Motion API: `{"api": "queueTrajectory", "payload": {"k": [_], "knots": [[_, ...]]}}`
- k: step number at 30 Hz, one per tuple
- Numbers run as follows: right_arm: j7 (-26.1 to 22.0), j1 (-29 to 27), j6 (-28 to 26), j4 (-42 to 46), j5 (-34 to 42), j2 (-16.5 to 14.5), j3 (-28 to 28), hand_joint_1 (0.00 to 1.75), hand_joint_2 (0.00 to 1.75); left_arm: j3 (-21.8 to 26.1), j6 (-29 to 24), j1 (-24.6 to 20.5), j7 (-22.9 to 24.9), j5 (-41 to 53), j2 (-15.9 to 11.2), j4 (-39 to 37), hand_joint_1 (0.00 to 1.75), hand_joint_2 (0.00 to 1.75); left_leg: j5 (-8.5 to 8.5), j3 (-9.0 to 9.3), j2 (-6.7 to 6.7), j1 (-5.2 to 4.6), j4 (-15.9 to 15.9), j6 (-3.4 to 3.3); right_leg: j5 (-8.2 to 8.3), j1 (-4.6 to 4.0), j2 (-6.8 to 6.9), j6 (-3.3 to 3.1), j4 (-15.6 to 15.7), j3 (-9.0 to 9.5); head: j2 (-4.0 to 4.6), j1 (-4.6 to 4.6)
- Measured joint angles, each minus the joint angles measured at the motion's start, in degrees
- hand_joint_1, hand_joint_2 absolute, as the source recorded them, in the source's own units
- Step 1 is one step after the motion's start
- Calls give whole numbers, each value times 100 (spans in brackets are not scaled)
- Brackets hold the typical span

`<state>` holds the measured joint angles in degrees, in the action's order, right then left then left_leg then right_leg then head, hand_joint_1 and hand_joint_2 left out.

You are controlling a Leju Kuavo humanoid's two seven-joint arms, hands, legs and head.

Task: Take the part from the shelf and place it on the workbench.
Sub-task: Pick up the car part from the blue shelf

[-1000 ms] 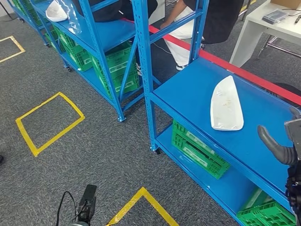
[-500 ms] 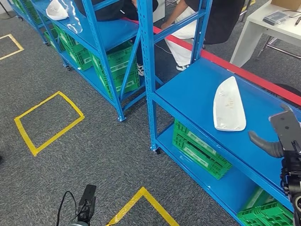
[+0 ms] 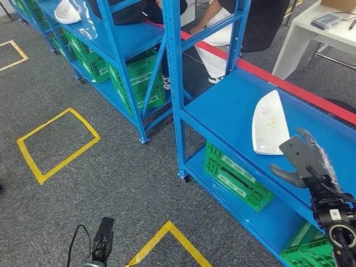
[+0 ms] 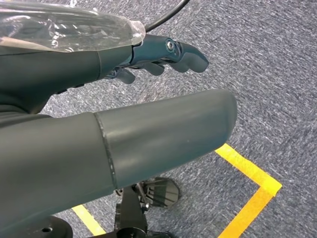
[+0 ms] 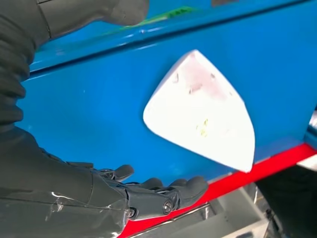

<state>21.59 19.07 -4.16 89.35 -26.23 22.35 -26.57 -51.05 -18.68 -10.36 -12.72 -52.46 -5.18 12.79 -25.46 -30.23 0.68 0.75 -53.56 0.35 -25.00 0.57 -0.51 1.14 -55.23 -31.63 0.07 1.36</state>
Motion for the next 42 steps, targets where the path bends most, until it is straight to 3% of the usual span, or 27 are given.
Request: {"api": "queueTrajectory", "payload": {"k": [12, 24, 42], "knots": [[21, 188, 248, -85, 5, -10, -451, 0, 175, 1, 19, -1, 2, -1, 2, 0, 0, 0, 0, 0, 0, 0, -1, 0, 0, 0, 1, 0, 0, 0, 1, -1], [352, 328, 607, -245, 40, -5, -725, 0, 175, 2, 20, 2, 13, -7, 2, 0, 0, 0, 0, 1, -1, 0, -3, 0, 1, 0, 0, -1, 0, 0, 0, 0], [1243, 327, 716, -883, -1050, 144, -815, 0, 175, 2, 49, -21, 102, 96, -8, 0, 0, 0, -1, 1, -2, 0, -8, 0, 2, 0, -2, -1, 1, 0, 0, 0]]}}
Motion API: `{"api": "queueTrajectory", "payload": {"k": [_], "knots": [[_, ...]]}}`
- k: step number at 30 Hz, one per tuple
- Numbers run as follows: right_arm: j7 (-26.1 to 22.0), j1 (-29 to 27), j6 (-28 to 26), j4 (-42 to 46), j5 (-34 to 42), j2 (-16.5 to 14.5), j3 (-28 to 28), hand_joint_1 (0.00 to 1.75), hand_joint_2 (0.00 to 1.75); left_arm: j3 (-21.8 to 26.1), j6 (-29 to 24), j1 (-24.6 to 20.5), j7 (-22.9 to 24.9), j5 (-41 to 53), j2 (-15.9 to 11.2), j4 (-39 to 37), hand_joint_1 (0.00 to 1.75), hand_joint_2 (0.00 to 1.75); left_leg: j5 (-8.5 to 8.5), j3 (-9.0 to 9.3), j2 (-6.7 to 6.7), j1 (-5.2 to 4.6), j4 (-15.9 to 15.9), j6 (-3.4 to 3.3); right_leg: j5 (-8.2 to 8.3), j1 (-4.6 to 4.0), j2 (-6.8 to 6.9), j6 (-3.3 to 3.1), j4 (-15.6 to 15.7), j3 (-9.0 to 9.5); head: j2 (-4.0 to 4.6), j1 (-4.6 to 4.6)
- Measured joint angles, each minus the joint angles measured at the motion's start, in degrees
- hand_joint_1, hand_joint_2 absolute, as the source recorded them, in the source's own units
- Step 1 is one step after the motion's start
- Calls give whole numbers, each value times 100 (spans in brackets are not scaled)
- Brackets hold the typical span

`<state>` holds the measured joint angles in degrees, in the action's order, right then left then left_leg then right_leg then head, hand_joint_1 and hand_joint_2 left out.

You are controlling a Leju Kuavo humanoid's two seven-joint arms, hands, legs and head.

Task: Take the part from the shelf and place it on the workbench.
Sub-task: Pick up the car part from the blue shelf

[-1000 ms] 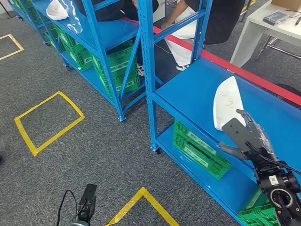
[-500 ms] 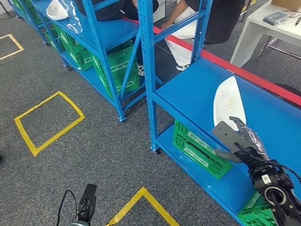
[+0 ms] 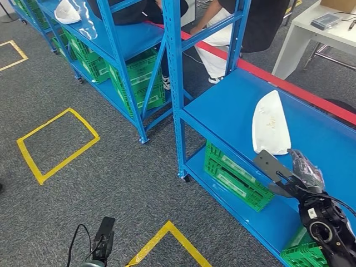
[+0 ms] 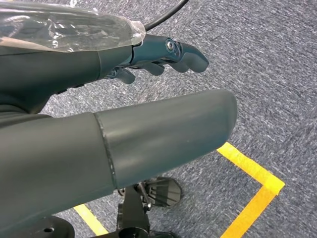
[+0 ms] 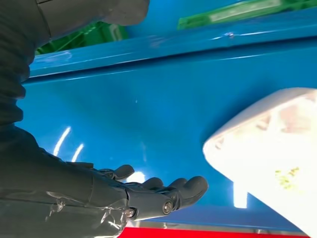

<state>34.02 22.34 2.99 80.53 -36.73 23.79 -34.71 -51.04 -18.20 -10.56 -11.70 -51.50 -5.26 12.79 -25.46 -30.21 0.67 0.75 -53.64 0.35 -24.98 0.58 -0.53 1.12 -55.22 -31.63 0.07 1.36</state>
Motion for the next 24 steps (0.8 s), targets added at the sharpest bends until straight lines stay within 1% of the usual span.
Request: {"api": "queueTrajectory", "payload": {"k": [7, 19, 24], "knots": [[-55, -5, 13, -177, -199, 19, 9, 0, 175, 0, 58, -37, 50, 81, -28, 0, 0, 0, 0, 0, 0, 0, 0, 0, 1, 0, -1, 0, 0, 0, 1, 0], [-80, -1, 32, -357, -220, 19, 11, 0, 175, 0, 62, -48, 51, 91, -56, 0, 0, 0, 0, -1, 0, 0, 0, 0, 1, 0, 0, 0, 0, 1, 0, 0], [-332, 111, 80, -495, -426, -3, -8, 0, 175, 0, 62, -53, 49, 90, -63, 0, 0, 0, 0, -5, 1, 0, 0, 0, 2, 0, 0, -1, 0, 1, 0, 1]]}}
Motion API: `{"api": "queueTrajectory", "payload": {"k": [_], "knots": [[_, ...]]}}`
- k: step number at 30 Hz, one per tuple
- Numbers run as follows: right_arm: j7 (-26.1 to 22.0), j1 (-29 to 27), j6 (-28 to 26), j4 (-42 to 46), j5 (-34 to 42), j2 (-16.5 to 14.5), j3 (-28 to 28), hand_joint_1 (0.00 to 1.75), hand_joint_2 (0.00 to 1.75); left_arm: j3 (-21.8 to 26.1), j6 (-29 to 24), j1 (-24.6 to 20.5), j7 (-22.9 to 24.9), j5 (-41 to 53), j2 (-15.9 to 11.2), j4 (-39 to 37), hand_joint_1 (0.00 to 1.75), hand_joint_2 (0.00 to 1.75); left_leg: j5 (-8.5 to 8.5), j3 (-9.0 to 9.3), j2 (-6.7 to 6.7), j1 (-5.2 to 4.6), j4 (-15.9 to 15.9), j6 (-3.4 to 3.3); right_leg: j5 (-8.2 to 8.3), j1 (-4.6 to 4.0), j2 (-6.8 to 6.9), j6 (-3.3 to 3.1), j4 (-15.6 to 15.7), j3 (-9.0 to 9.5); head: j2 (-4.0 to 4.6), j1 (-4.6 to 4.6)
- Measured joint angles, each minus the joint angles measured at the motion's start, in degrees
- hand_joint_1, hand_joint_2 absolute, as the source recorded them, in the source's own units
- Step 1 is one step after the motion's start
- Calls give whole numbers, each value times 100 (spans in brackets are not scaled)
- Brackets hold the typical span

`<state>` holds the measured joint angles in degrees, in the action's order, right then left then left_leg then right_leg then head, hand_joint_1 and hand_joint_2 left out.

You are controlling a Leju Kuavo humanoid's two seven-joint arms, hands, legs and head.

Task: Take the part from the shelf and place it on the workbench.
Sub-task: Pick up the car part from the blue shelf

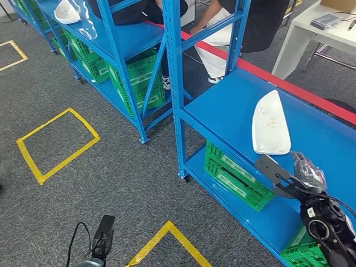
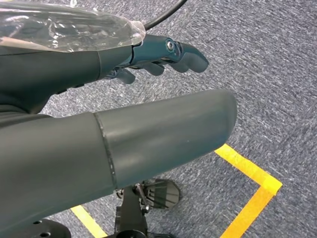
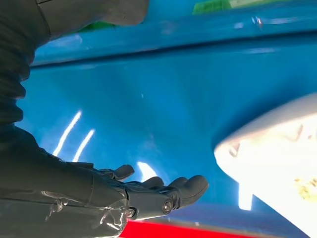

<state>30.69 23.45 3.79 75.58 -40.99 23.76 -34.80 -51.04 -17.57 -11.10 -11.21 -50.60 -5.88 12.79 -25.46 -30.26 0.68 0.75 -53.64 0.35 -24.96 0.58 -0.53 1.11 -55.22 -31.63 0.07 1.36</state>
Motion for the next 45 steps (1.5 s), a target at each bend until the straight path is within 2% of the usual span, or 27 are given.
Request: {"api": "queueTrajectory", "payload": {"k": [12, 21, 29, 45], "knots": [[-656, 609, -276, -799, -361, -263, -51, 0, 175, 0, -50, -79, 14, 133, -136, 0, 0, 0, 1, 0, 1, 0, 0, 0, 2, -1, 3, 0, 0, 0, 0, -1], [-1078, 1218, -576, -1712, -620, -586, -104, 0, 175, 0, -129, -154, 47, 187, -207, 0, 0, 0, 1, -1, 0, 0, -1, 1, 3, -1, 2, 1, 0, 0, 0, -1], [-1361, 1628, -567, -2406, -560, -900, -174, 0, 175, 0, -192, -150, 26, 139, -238, 0, 0, 0, 1, -1, 1, 0, -1, 1, 3, -1, 3, 1, 0, 0, 0, -1], [-1725, 1972, -375, -3530, -234, -1337, -316, 0, 175, 0, -188, -165, 37, 219, -299, 10, 0, 0, 2, 0, 1, 1, -3, 1, 4, -1, 2, 2, 0, 0, 0, -1]]}}
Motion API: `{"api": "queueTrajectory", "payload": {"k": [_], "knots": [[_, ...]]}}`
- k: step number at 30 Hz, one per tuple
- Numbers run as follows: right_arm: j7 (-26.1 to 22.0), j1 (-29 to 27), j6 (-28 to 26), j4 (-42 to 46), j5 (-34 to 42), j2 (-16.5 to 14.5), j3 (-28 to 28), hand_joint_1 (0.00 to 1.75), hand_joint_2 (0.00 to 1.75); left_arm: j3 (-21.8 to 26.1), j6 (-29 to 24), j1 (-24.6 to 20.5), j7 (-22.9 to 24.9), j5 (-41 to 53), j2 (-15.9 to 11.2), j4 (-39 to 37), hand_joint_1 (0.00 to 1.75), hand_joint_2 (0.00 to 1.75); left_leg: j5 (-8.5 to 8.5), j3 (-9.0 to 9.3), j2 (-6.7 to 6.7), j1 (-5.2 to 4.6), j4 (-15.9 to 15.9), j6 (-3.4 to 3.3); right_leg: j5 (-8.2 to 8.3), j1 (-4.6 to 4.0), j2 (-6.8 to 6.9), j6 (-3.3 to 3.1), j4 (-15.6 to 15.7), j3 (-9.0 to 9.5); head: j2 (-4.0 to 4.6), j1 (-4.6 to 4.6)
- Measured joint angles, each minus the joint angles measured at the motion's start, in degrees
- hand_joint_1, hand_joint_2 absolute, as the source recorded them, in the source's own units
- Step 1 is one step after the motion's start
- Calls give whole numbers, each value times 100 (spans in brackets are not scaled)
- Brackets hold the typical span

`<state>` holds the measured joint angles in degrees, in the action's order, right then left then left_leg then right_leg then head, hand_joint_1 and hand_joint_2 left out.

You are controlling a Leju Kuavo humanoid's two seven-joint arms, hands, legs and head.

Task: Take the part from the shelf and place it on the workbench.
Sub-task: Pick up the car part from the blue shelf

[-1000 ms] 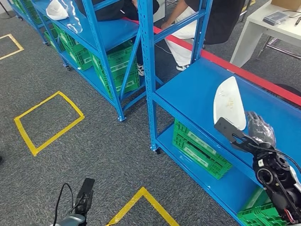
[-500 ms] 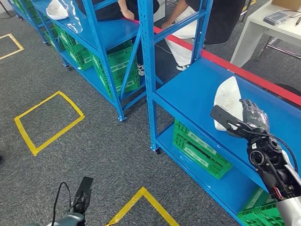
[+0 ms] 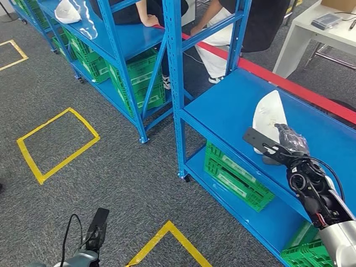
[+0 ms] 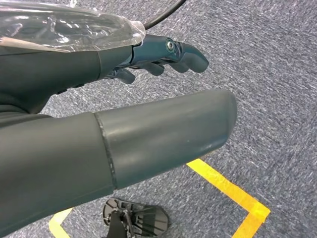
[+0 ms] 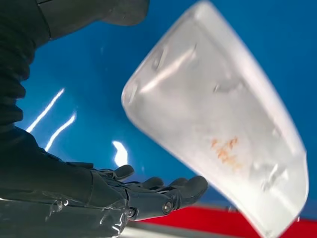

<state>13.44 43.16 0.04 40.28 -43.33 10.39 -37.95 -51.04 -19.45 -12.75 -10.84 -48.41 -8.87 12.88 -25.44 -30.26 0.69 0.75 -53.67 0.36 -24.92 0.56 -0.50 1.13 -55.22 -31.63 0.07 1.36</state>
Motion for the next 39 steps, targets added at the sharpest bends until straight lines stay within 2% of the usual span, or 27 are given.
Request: {"api": "queueTrajectory", "payload": {"k": [16, 39], "knots": [[-103, 153, 108, -806, 257, -294, -166, 0, 175, -1, 25, -109, 112, 69, -2, 8, 0, 0, 0, -1, 0, 0, -4, 0, 1, 0, 0, 1, 0, 0, 0, 0], [78, 298, 60, -1176, 230, -315, -273, 0, 175, -15, 107, -230, 188, 187, 0, 8, 0, 0, 0, 0, -2, 0, -11, 0, 4, 0, -4, 2, 0, 0, 0, -1]]}}
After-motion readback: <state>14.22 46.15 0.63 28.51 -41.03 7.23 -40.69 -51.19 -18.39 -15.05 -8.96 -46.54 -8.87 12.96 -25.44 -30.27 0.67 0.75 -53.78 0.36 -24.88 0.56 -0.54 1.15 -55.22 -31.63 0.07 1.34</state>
